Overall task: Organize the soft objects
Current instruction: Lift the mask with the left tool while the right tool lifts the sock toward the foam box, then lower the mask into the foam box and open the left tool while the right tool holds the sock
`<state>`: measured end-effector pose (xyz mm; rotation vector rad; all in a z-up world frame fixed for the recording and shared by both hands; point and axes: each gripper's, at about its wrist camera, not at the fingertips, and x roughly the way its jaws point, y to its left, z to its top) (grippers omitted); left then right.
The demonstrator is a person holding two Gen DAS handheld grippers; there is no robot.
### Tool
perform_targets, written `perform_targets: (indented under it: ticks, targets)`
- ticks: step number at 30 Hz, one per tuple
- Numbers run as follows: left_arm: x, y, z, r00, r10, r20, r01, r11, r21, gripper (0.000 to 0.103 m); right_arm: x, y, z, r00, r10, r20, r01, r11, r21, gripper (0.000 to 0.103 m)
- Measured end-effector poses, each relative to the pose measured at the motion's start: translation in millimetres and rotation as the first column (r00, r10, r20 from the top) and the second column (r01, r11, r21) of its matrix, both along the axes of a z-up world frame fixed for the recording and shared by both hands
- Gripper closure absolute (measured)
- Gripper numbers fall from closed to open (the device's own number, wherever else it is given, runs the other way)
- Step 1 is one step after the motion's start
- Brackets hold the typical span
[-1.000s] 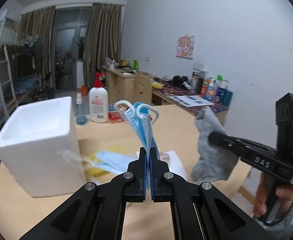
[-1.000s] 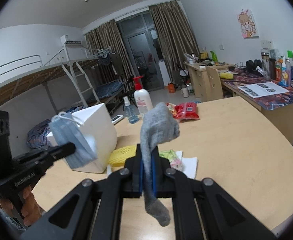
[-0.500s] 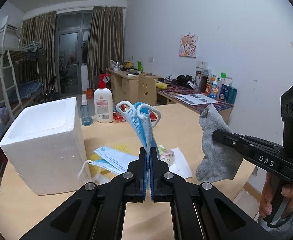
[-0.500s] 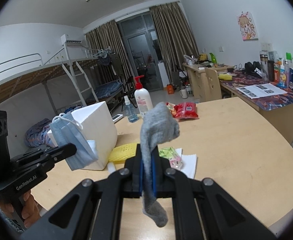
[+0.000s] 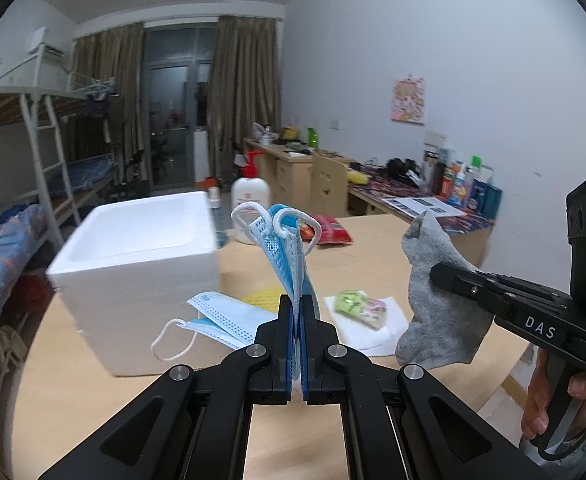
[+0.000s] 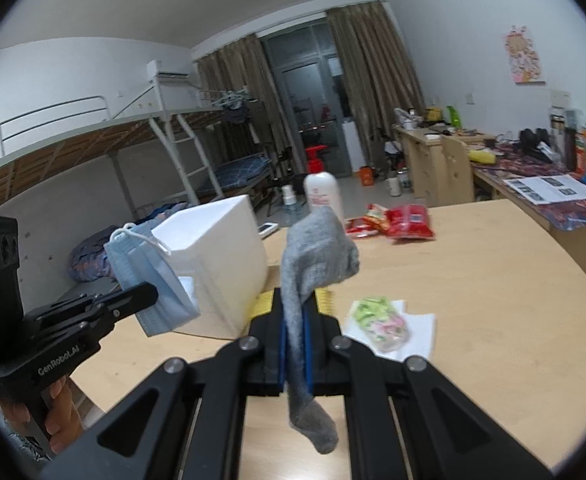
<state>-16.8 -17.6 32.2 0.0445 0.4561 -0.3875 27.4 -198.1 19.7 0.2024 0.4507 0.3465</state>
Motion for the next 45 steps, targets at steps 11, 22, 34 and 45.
perform_targets:
  ticks: [11, 22, 34, 45]
  targets:
    - [-21, 53, -5, 0.984, 0.176, 0.02, -0.177, 0.984, 0.034, 0.101, 11, 63, 1, 0.982, 0.187, -0.007, -0.187, 0.982, -0.014, 0.094]
    - [-28, 92, -9, 0.964, 0.267, -0.005, -0.267, 0.964, 0.013, 0.101, 18, 110, 4, 0.954, 0.3, -0.002, -0.3, 0.953, -0.045, 0.094]
    - [-13, 103, 21, 0.963, 0.269, 0.024, -0.268, 0.963, -0.027, 0.101, 27, 126, 35, 0.952, 0.304, 0.021, -0.302, 0.951, -0.07, 0.094]
    - [14, 106, 55, 0.963, 0.261, 0.064, -0.26, 0.965, -0.023, 0.101, 50, 134, 76, 0.95, 0.301, 0.082, -0.292, 0.951, -0.105, 0.094]
